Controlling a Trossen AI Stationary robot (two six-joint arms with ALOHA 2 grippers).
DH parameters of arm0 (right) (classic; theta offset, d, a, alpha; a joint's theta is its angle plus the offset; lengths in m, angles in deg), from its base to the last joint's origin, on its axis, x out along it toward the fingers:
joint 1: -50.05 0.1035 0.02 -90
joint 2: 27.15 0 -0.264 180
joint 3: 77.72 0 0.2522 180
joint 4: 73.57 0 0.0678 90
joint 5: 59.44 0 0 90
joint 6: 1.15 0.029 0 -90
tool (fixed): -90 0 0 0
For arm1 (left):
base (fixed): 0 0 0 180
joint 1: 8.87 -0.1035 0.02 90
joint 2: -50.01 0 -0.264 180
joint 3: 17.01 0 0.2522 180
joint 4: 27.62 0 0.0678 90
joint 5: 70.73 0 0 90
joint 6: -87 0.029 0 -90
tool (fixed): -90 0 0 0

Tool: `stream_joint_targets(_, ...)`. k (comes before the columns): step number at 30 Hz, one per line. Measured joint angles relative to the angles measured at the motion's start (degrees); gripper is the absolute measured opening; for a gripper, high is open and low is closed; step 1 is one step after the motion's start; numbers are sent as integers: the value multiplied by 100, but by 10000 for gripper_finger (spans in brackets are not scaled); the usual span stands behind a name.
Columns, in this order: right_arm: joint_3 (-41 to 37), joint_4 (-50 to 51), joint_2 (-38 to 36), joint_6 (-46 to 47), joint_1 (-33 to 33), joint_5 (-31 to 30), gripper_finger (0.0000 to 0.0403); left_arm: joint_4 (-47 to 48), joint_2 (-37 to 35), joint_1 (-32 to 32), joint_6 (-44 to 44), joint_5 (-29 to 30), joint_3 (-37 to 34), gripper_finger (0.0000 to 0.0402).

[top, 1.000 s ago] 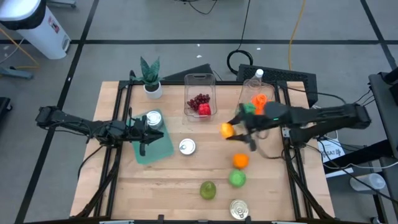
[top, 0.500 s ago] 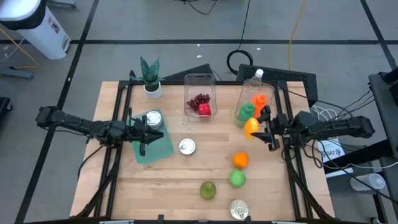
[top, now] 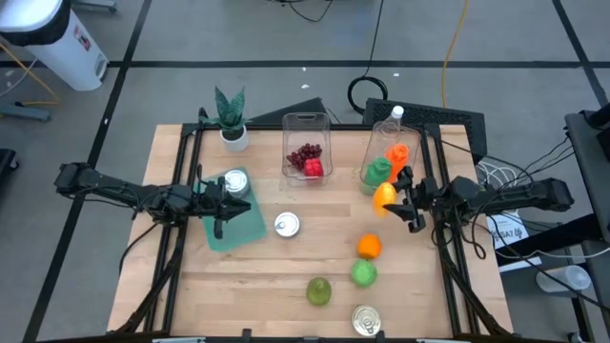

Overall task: Pick & Place Food Item
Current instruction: Put the mango into the left transparent bin

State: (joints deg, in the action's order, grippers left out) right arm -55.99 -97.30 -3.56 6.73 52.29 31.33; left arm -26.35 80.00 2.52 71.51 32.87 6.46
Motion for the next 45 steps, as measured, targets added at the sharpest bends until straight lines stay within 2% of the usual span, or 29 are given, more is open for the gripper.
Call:
stream_joint_targets(5,785,375,790,-185,-2,-428,222,-131,-1,1,18,0,0,51)
stream_joint_targets(10,2172,1377,2095,-597,-51,-846,219,-129,1,1,27,0,0,51)
stream_joint_targets(18,4245,2090,4623,-1016,-708,-834,220,-243,-1,-1,79,2,0,51)
stream_joint_targets(24,5416,2674,6107,-1347,-1331,-801,224,-240,-1,1,57,-4,0,51)
stream_joint_targets(31,6019,2457,7123,-1473,-1826,-812,220,-232,-1,3,48,-30,0,51)
stream_joint_targets(38,6075,1819,7456,-1466,-2164,-857,225,-216,0,3,106,-112,0,51)
stream_joint_targets(42,6072,1623,7619,-1728,-2275,-1243,222,-207,1,3,210,-111,0,51)
stream_joint_targets(45,6072,1586,7723,-1934,-2335,-1302,229,-178,1,3,217,-111,0,51)
